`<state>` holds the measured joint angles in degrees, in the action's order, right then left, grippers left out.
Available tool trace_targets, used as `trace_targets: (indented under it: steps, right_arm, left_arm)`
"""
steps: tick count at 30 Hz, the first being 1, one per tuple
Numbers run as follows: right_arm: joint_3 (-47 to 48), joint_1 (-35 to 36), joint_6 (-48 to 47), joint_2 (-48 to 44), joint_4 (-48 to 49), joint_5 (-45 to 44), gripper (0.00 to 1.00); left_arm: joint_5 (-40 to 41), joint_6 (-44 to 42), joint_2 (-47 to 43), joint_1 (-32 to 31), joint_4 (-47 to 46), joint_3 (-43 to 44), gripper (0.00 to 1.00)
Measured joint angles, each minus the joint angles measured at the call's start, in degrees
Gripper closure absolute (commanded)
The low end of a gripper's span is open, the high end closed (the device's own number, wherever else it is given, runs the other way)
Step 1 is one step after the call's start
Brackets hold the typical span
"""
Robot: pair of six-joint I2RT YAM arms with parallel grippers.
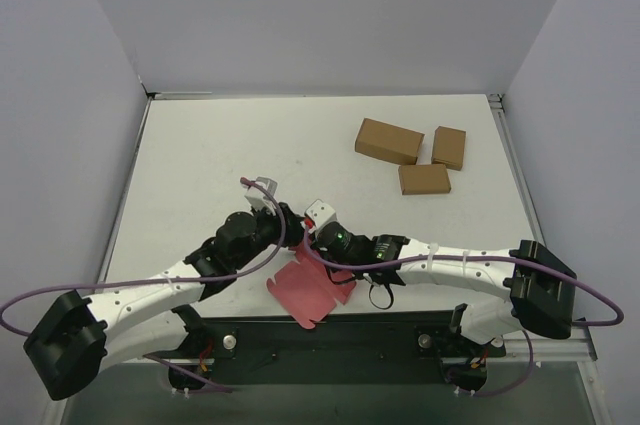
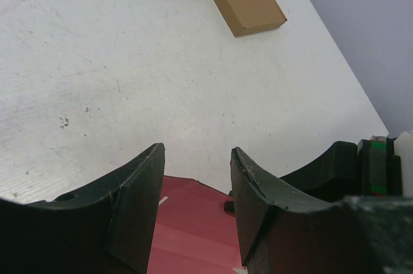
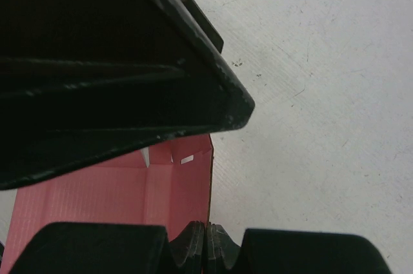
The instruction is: Fold the paper box
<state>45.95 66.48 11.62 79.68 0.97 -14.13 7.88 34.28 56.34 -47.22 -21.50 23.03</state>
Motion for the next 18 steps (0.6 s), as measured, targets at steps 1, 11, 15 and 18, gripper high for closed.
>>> trace_targets:
  steps: [1, 11, 15, 18]
  right_arm:
    - [0.0, 0.0, 0.0, 0.0, -0.1, 0.0, 1.0]
    - [0.0, 0.0, 0.0, 0.0, -1.0, -0.7, 1.0]
    - [0.0, 0.0, -0.1, 0.3, -1.6, -0.9, 1.0]
    - [0.0, 0.0, -0.2, 0.9, -2.1, -0.9, 1.0]
  left_arm:
    - [-0.6, 0.0, 1.2, 0.1, 0.0, 0.5, 0.45]
    - [-5.8, 0.0, 9.7, 0.3, -1.0, 1.7, 0.45]
    - [-7.0, 0.0, 11.1, 0.4, -2.3, 1.7, 0.45]
    - [-7.8, -0.2, 11.5, 0.5, -2.3, 1.7, 0.46]
